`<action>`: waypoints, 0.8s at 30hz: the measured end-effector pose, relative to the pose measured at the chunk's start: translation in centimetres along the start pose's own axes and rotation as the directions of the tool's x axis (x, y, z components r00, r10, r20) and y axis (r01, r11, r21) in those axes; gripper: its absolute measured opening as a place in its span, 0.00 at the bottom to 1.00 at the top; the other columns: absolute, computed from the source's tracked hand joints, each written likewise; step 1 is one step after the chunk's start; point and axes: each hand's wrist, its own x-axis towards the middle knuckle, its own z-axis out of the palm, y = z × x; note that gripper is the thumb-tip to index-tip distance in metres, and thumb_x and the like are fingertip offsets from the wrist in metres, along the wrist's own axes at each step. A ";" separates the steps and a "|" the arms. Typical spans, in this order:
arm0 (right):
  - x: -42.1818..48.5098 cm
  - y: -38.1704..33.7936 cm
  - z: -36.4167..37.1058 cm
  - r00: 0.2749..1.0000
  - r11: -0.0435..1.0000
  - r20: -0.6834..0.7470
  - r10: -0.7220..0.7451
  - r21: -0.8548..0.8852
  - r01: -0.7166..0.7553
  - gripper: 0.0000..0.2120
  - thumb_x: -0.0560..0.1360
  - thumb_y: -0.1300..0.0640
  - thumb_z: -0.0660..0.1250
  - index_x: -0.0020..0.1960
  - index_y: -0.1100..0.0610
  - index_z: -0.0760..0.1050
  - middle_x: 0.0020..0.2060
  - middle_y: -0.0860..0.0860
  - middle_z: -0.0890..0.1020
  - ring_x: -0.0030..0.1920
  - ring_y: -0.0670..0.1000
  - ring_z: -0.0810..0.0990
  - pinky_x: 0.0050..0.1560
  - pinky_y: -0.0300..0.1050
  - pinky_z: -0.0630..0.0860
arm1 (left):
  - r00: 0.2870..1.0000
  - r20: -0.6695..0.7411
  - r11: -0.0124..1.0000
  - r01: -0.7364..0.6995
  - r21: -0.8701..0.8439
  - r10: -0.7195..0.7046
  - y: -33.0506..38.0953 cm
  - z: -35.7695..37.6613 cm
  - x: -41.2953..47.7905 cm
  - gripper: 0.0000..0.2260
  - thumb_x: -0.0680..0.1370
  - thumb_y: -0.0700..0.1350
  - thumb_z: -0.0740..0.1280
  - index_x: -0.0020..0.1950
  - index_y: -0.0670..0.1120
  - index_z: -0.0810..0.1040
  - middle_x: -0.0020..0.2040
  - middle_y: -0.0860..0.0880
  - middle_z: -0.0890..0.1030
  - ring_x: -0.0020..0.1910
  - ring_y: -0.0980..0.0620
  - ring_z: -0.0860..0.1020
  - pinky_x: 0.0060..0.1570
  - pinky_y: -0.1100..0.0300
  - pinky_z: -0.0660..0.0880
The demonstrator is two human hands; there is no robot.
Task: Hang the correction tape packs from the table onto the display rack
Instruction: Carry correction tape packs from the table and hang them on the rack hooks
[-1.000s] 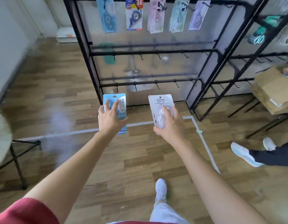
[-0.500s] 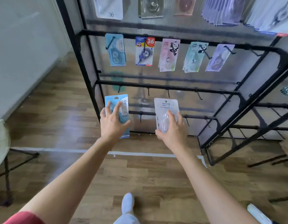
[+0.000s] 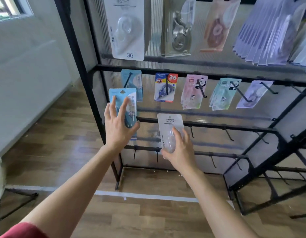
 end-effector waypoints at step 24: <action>5.5 -0.3 1.0 0.998 0.999 0.028 -0.051 0.011 0.051 0.40 0.71 0.48 0.72 0.76 0.51 0.54 0.76 0.55 0.51 0.75 0.55 0.52 0.71 0.52 0.59 | 1.000 0.013 1.000 -0.007 0.024 0.007 -2.3 2.1 3.2 0.38 0.70 0.49 0.75 0.76 0.52 0.60 0.78 0.43 0.53 0.75 0.40 0.50 0.71 0.41 0.56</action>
